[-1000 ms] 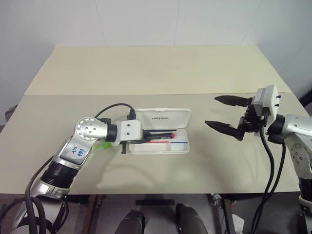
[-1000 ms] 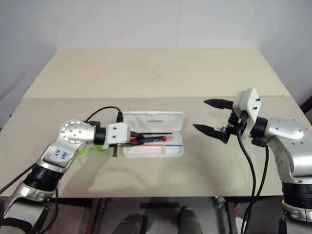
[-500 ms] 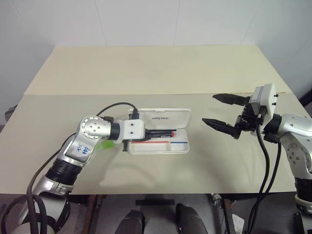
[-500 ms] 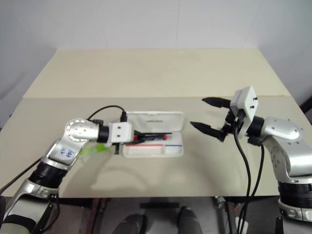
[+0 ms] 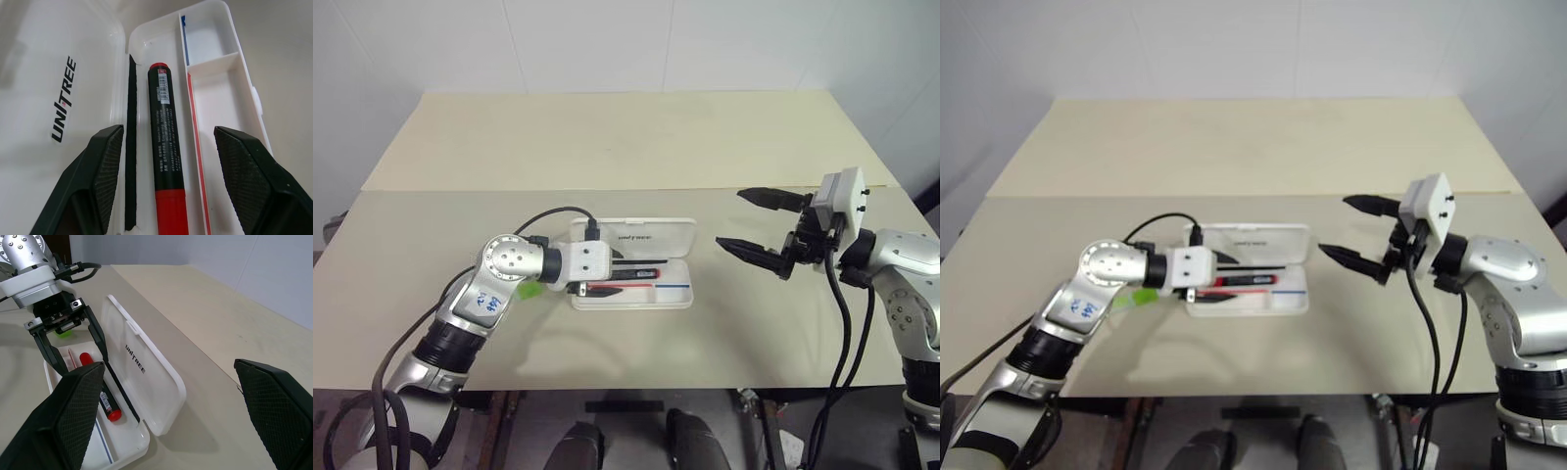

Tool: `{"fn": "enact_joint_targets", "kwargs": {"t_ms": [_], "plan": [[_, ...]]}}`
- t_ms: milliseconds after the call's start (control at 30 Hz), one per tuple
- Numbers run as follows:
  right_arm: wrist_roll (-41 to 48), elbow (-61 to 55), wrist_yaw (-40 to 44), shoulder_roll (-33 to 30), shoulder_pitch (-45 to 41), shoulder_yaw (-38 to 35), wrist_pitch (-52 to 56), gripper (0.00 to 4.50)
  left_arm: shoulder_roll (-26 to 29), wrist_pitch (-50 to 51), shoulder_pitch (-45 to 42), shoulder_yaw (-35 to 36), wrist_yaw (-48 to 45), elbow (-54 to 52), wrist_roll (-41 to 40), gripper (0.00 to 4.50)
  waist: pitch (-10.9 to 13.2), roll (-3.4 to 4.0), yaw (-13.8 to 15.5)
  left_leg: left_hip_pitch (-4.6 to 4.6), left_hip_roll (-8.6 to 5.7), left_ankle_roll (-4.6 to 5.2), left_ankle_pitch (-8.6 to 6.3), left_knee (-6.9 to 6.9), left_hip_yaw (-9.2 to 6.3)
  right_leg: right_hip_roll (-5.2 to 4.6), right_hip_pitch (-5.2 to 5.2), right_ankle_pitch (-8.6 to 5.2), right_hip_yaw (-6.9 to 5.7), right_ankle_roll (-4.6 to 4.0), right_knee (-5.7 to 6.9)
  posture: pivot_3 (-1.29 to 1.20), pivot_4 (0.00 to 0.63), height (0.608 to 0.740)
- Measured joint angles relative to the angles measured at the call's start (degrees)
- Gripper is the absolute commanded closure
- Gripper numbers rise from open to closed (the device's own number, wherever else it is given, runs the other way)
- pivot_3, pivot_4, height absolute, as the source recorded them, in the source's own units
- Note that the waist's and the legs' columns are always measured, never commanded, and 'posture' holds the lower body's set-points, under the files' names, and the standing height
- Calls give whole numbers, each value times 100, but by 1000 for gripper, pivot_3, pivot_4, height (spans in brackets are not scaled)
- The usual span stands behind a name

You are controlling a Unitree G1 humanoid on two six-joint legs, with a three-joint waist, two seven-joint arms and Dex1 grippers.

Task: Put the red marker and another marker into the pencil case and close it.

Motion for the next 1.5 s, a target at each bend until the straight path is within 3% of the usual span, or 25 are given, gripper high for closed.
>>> {"fn": "enact_joint_targets", "kwargs": {"t_ms": [233, 500, 733, 867, 933, 1033, 1233, 1500], "plan": [[-2, 12, 5, 70, -48, 125, -2, 0, 109, 420, 122, 364, -328, -377, -651, 1372, 0, 0, -12, 0, 1, 0, 0, 0, -1, 0, 0, 0, 0, 0, 0, 0, 150, 740], [-21, 291, 226, 132, -375, 372, -44, 0, 711, 983, 836, 1031, -1127, -1158, -1962, 1372, 0, 0, -24, 1, 28, 0, 0, 2, 1, 4, -2, 1, 3, -2, 1, 0, 150, 740], [-47, 592, 412, 249, -594, 542, -167, 0, 1071, 1583, 1381, 2070, -796, -1949, -2697, 1372, 0, 0, -28, 1, 30, 0, 0, -4, 1, 5, -2, 2, 3, -4, -2, 0, 150, 740], [-74, 795, 501, 336, -702, 619, -244, 0, 1358, 2277, 2003, 3051, -414, -2334, -3186, 501, 2, 3, -61, 5, 37, -1, -1, -13, 1, 11, -6, 1, 10, -5, -2, 0, 150, 740], [-84, 934, 554, 368, -800, 655, -277, 0, 1524, 2339, 2564, 3445, -396, -2420, -3214, 46, 3, 5, -78, 9, 38, -1, -1, -16, 3, 12, -6, 0, 15, -7, -4, 0, 150, 740], [-159, 1176, 676, 489, -1016, 755, -389, 0, 1617, 2253, 3479, 3834, -518, -2444, -3163, 46, 4, 6, -95, 9, 39, -1, -2, -15, 7, 13, -5, 2, 15, -10, -19, 0, 150, 740], [-195, 1369, 925, 688, -1303, 897, -493, 0, 1824, 1805, 4036, 4431, -596, -2271, -2933, 46, 5, 8, -23, 10, 42, -3, -1, -15, 6, 14, -4, 6, 11, -20, -31, 0, 150, 740], [-193, 1275, 985, 745, -1308, 934, -450, 0, 2053, 557, 4459, 4500, -785, -1107, -2156, 46, 7, 12, -40, 8, 46, -11, -9, -24, 9, 29, -9, 5, 11, -24, -32, 0, 150, 740]]}}
